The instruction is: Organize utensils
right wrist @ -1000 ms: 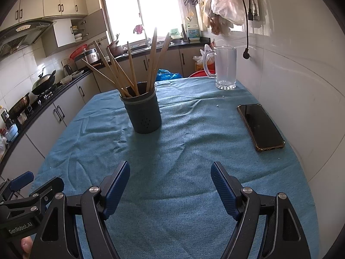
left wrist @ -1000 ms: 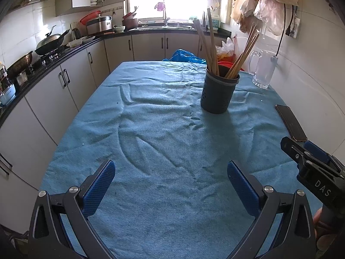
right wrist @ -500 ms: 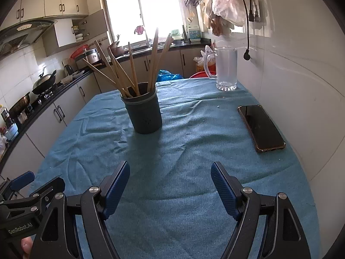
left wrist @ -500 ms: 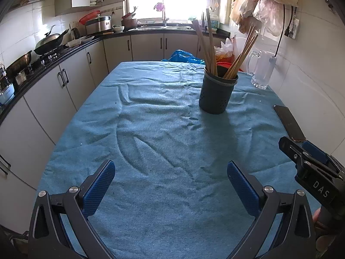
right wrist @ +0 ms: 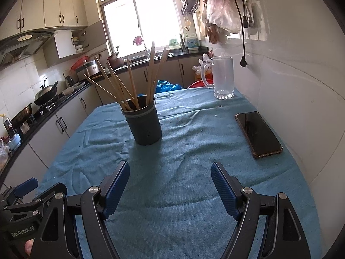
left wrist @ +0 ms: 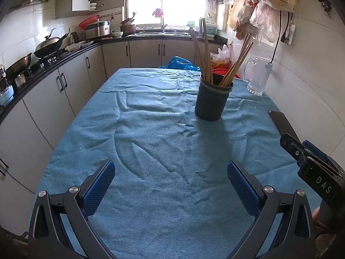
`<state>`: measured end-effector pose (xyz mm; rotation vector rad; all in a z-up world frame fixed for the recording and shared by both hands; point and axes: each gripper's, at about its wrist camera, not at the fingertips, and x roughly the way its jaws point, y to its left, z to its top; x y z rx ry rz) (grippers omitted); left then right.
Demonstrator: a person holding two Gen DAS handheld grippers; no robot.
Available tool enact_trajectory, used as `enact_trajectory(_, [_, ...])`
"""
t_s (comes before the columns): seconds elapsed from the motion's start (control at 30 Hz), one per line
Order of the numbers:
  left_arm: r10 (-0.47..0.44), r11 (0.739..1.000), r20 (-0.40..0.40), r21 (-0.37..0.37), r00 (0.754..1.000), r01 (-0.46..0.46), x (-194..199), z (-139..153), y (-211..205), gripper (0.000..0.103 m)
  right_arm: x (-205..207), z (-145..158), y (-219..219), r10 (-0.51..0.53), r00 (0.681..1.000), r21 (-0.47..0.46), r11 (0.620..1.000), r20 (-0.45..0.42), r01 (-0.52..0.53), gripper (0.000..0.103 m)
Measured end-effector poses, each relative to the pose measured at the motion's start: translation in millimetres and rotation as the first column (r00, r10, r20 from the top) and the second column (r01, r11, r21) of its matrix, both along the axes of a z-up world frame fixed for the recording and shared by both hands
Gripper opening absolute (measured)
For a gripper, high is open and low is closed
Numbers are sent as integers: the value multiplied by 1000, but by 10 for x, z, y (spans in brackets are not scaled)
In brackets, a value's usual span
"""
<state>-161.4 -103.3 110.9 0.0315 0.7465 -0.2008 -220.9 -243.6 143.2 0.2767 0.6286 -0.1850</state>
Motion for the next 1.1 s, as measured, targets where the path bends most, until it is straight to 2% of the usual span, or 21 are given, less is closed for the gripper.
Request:
enact_trajectory(0.5, [4, 1000, 130, 16, 992, -6, -133, 164, -14, 103, -34, 82, 37, 0, 999, -32, 999, 47, 2, 84])
enact_trajectory(1.1, [-2, 1000, 132, 23, 991, -1, -138, 156, -24, 103, -39, 89, 30, -3, 999, -30, 1000, 44, 5, 84])
